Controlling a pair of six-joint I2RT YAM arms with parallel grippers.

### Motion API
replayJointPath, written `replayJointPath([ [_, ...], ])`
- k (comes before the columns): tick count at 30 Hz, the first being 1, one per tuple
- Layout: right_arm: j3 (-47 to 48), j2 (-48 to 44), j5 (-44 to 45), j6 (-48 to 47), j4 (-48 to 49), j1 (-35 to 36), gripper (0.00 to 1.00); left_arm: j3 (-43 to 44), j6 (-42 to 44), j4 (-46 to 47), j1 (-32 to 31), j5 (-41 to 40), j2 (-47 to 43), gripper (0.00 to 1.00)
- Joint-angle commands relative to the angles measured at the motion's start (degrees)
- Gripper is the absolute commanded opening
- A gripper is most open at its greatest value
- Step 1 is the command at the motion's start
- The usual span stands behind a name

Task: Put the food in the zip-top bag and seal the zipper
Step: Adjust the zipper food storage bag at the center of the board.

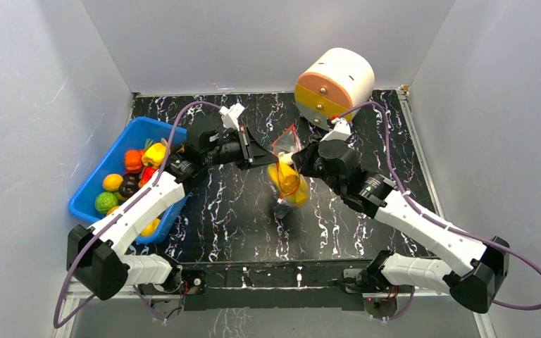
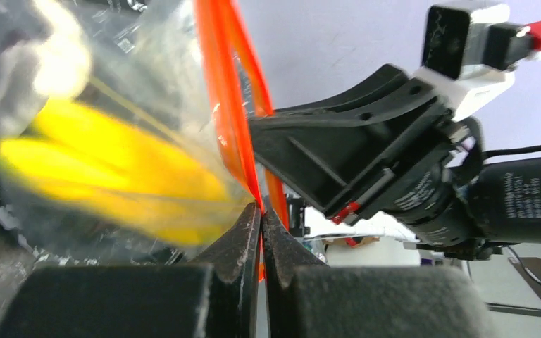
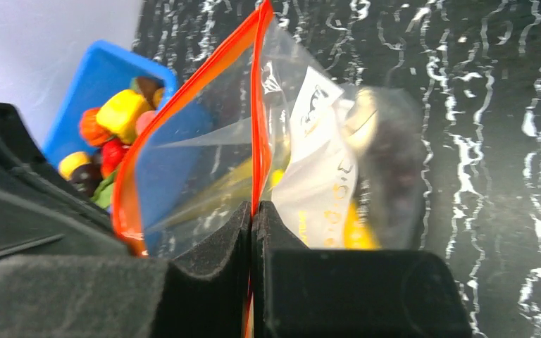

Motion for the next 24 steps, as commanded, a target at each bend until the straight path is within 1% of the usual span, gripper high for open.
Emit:
replayJointPath([
  [1, 1.3, 1.0, -0.6, -2.5, 3.1, -1.0, 0.0, 1.4, -8.5, 16.2, -0.2, 7.0, 3.2, 0.0],
  [2, 0.5, 1.3, -6.5, -1.3, 5.7, -0.9, 0.0, 1.0, -11.2, 20.2, -0.2, 8.6, 4.6, 0.0],
  [3, -0.1, 1.6, -10.2, 0.4, 7.5, -0.7, 0.0, 0.8, -12.8, 22.6, -0.3, 9.5, 5.9, 0.0],
  [4, -0.6, 1.4, -11.7, 2.3, 8.1, -0.6, 0.0, 1.3, -12.8, 22.0, -0.3, 9.8, 6.7, 0.0],
  [5, -1.0, 1.0, -11.3, 3.3, 8.2, -0.6, 0.0, 2.0, -10.8, 19.2, -0.4, 9.4, 6.8, 0.0],
  [6, -1.2, 0.2, -9.4, 3.1, 7.9, -0.6, 0.0, 2.9, -7.7, 14.3, -0.4, 8.2, 6.8, 0.0],
  [9, 0.0, -2.4, 0.1, 0.6, 3.9, -0.9, 0.0, 5.6, 2.4, -2.2, -0.4, 0.2, 6.5, 0.0],
  [12, 0.7, -4.6, 4.3, 0.0, 2.5, -1.5, 0.0, 8.7, 9.2, -14.9, -0.4, -6.7, 5.7, 0.0],
  [14, -2.0, -5.5, 1.2, 1.5, 6.8, -1.6, 0.0, 10.9, 12.0, -20.4, -0.4, -9.6, 5.8, 0.0],
  [16, -5.0, -4.1, -5.7, 4.3, 11.5, -1.5, 0.0, 12.2, 12.7, -22.9, -0.4, -11.7, 6.1, 0.0],
  [18, -5.6, -1.3, -12.3, 5.2, 12.8, -1.5, 0.0, 12.8, 12.5, -22.0, -0.4, -8.9, 6.4, 0.0],
  [19, -5.1, -1.1, -13.0, 4.1, 13.0, -1.5, 0.0, 12.6, 11.8, -20.1, -0.4, -5.5, 6.2, 0.0],
  [20, -4.2, -1.7, -12.6, 2.0, 12.7, -1.6, 0.0, 11.9, 10.3, -17.4, -0.4, -0.7, 5.9, 0.0],
  [21, -2.7, -2.5, -10.0, 0.4, 10.7, -1.6, 0.0, 10.3, 7.6, -13.1, -0.4, 3.7, 5.0, 0.0],
  [22, -1.3, -3.5, -7.3, -1.0, 7.8, -1.6, 0.0, 7.9, 4.2, -7.3, -0.4, 7.7, 3.8, 0.0],
  [24, 0.0, -4.5, -3.8, -1.9, 5.8, -1.6, 0.0, 2.8, -3.9, 4.0, -0.4, 10.7, 0.6, 0.0],
])
